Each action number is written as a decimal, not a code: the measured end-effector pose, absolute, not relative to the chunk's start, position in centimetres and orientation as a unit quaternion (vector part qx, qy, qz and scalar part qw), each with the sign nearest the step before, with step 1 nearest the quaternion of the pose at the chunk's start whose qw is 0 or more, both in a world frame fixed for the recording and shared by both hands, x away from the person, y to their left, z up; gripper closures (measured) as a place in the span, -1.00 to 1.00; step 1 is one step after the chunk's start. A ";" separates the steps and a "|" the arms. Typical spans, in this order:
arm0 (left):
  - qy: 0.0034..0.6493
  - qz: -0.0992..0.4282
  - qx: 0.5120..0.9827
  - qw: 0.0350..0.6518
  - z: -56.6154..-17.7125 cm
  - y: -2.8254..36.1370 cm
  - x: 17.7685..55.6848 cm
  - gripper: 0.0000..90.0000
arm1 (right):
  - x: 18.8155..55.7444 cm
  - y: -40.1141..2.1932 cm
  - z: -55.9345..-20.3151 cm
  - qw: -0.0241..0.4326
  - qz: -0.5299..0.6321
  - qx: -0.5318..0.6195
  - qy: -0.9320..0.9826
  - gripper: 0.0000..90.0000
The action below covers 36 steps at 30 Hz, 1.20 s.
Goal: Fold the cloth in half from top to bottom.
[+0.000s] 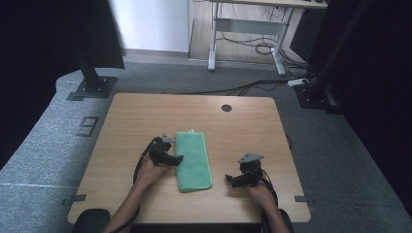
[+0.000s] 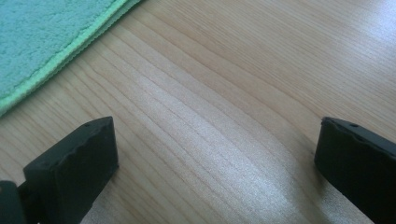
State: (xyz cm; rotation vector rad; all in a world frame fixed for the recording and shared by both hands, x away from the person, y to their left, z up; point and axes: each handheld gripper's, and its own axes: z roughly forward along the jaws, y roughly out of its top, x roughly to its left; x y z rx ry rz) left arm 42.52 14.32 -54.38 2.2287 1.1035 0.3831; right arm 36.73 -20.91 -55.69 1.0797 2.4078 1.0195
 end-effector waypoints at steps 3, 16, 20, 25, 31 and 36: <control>0.412 0.141 0.847 0.306 -54.3 14.5 42.0 -0.83 | 36.7 -20.9 -55.7 0.156 0.356 0.377 0.841 -1.00; 0.408 0.141 0.847 0.311 -54.5 14.8 41.8 -0.88 | 37.1 -17.4 -54.2 0.129 0.406 0.361 0.830 -0.96; 0.409 0.142 0.846 0.312 -54.6 14.8 41.9 -0.91 | 37.2 -14.9 -54.6 0.119 0.388 0.336 0.850 -0.96; 0.409 0.144 0.844 0.315 -54.6 14.7 42.0 -0.93 | 36.7 -13.8 -55.3 0.128 0.364 0.326 0.863 -0.89; 0.406 0.143 0.846 0.315 -54.6 14.6 42.0 -0.93 | 35.4 -13.4 -55.2 0.129 0.359 0.331 0.863 -0.85; 0.402 0.141 0.848 0.315 -54.6 14.3 41.8 -0.91 | 34.0 -12.5 -55.1 0.122 0.359 0.317 0.869 -0.83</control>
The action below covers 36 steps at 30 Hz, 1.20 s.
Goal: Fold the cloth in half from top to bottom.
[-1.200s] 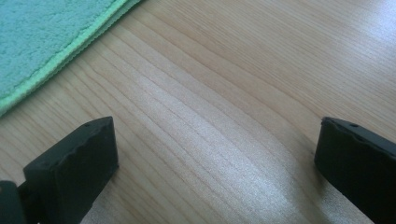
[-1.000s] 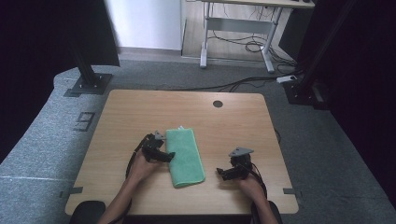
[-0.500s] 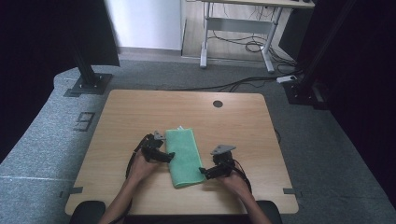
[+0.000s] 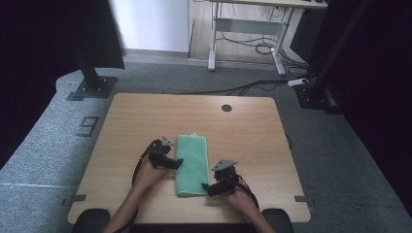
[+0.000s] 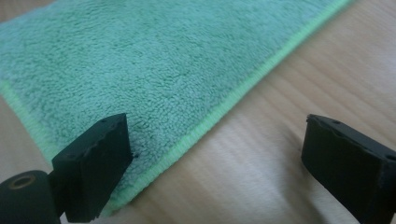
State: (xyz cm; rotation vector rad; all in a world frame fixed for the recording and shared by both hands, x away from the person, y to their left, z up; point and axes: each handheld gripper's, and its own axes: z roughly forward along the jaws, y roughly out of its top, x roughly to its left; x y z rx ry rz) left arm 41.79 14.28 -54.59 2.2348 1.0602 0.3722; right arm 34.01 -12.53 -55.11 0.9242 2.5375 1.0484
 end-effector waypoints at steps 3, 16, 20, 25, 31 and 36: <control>0.398 0.140 0.851 0.314 -54.5 14.1 41.7 -0.90 | 33.6 -12.3 -55.1 0.121 0.359 0.313 0.871 -0.82; 0.382 0.149 0.861 0.301 -54.1 13.7 40.6 -0.85 | 33.0 -12.2 -55.1 0.118 0.361 0.309 0.872 -0.83; 0.395 0.135 0.854 0.311 -54.4 14.1 40.8 -0.88 | 33.2 -12.2 -55.0 0.112 0.359 0.304 0.875 -0.79; 0.398 0.140 0.848 0.319 -54.8 14.2 40.8 -0.97 | 34.2 -12.9 -54.7 0.097 0.370 0.314 0.869 -0.78; 0.401 0.144 0.844 0.325 -54.9 14.3 40.6 -0.98 | 36.2 -13.5 -53.8 0.100 0.387 0.323 0.858 -0.78; 0.404 0.146 0.842 0.325 -54.9 14.2 40.6 -0.99 | 38.0 -13.4 -53.3 0.108 0.384 0.327 0.857 -0.71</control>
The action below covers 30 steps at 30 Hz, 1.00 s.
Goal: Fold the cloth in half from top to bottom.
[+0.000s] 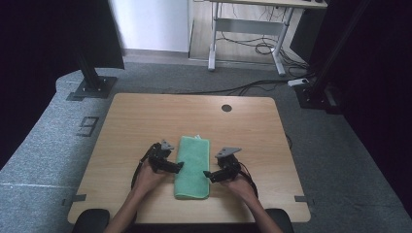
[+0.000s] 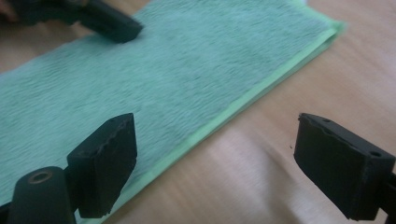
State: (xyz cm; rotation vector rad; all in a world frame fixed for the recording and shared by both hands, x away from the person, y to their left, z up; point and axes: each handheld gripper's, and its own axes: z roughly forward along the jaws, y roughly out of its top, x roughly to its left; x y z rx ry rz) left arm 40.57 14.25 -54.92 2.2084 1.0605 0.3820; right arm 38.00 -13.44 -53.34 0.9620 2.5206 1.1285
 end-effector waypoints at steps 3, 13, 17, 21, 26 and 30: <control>0.406 0.147 0.841 0.325 -54.9 14.2 40.5 -0.98 | 39.1 -13.5 -53.3 0.112 0.379 0.330 0.857 -0.70; 0.410 0.149 0.840 0.324 -54.9 14.2 40.3 -0.97 | 42.0 -13.5 -52.7 0.114 0.377 0.342 0.853 -0.45; 0.411 0.149 0.838 0.325 -54.9 14.2 40.3 -0.97 | 43.0 -13.3 -52.3 0.115 0.379 0.341 0.853 -0.28; 0.412 0.149 0.838 0.325 -54.9 14.2 40.3 -0.97 | 44.1 -13.2 -51.9 0.119 0.379 0.343 0.851 -0.16; 0.412 0.150 0.837 0.326 -54.9 14.2 40.3 -0.97 | 45.5 -13.0 -51.6 0.121 0.378 0.346 0.850 0.04; 0.412 0.150 0.838 0.326 -54.9 14.2 40.3 -0.97 | 46.6 -12.8 -51.5 0.117 0.372 0.348 0.852 0.16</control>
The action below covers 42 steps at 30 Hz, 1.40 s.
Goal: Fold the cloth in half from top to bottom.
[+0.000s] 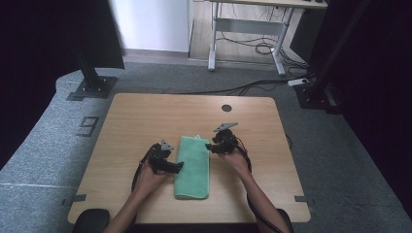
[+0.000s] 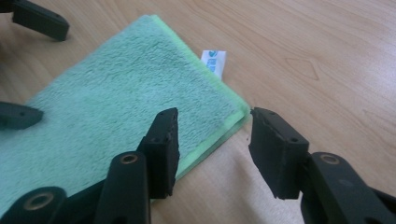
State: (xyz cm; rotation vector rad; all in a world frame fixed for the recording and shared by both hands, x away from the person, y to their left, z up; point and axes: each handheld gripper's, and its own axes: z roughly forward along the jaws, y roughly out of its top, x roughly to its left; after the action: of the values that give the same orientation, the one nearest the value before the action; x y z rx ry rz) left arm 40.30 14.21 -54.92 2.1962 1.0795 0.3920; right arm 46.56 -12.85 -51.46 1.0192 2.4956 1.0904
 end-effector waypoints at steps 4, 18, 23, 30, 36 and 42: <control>0.412 0.150 0.838 0.325 -54.9 14.2 40.3 -0.97 | 47.4 -12.6 -51.5 0.121 0.362 0.351 0.855 0.19; 0.412 0.149 0.838 0.325 -54.9 14.2 40.3 -0.97 | 49.7 -11.5 -52.2 0.118 0.350 0.354 0.859 0.35; 0.413 0.149 0.838 0.325 -54.9 14.2 40.3 -0.97 | 50.1 -11.2 -52.7 0.119 0.341 0.352 0.863 0.40; 0.412 0.149 0.838 0.325 -54.9 14.2 40.3 -0.97 | 50.4 -11.2 -53.6 0.116 0.334 0.352 0.867 0.30; 0.412 0.149 0.838 0.325 -54.9 14.2 40.3 -0.97 | 50.4 -11.4 -53.7 0.108 0.341 0.353 0.865 0.43; 0.412 0.149 0.838 0.325 -54.9 14.2 40.3 -0.97 | 50.3 -11.2 -53.7 0.077 0.351 0.361 0.860 0.88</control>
State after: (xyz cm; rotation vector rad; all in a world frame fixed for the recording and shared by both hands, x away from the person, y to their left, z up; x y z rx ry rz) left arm 40.29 14.20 -54.92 2.1976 1.0809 0.3918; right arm 50.26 -11.17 -53.74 1.0821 2.5775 1.0523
